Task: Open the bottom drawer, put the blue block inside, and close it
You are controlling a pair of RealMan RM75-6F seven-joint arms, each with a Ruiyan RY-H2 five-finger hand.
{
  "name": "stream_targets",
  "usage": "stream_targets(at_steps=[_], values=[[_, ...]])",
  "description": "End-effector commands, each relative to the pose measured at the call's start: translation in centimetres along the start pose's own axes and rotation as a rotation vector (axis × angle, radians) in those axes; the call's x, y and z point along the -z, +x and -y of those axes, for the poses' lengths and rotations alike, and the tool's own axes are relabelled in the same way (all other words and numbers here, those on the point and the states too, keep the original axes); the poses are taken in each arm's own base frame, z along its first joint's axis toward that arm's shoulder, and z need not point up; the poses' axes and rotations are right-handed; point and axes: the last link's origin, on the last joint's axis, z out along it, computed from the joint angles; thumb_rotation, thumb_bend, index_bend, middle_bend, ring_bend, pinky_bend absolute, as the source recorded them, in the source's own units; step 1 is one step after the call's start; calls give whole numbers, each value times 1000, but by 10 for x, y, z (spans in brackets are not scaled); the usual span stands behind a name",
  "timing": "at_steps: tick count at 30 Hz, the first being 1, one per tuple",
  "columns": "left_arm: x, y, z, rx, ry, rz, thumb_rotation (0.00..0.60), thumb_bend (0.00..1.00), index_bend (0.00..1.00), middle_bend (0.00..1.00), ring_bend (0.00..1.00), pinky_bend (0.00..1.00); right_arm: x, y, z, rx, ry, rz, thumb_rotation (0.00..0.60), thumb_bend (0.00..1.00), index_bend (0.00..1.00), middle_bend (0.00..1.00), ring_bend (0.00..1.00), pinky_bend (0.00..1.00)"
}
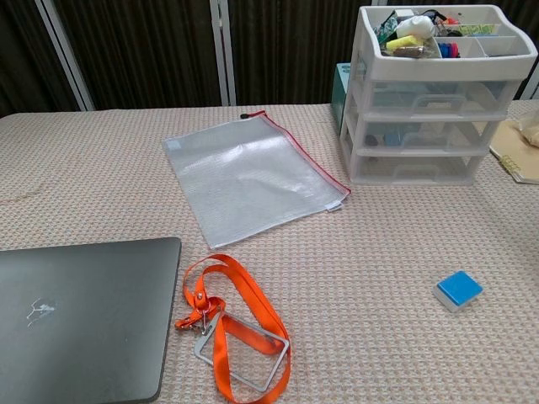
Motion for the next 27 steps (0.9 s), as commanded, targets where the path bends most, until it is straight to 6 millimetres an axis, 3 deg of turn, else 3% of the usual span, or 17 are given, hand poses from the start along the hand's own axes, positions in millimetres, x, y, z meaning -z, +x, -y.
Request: stream_targets(at_steps=[1,4,21,23,27], values=[[0,0,0,-1,0,0,600,178,118,0,0,0,0,0,0,1,-1,-1,600,131,22,0,0,55],[0,0,0,-1,2,1,600,179,120,0,0,0,0,0,0,-2,-2,-1,600,170,25,0,0,55],[1,0,0,10,-8,-4,600,181,124,0,0,0,3,1,10,-53,-11,15,600,173,39,20,1,56],[1,0,0,11,-10,-6,600,179,124,0,0,0,1,3,13,-70,-15,12,600,173,50,88,49,109],[1,1,1,16,-8,-9,600,178,124,0,0,0,-7,6,20,-111,-24,4,600,173,75,397,410,437]])
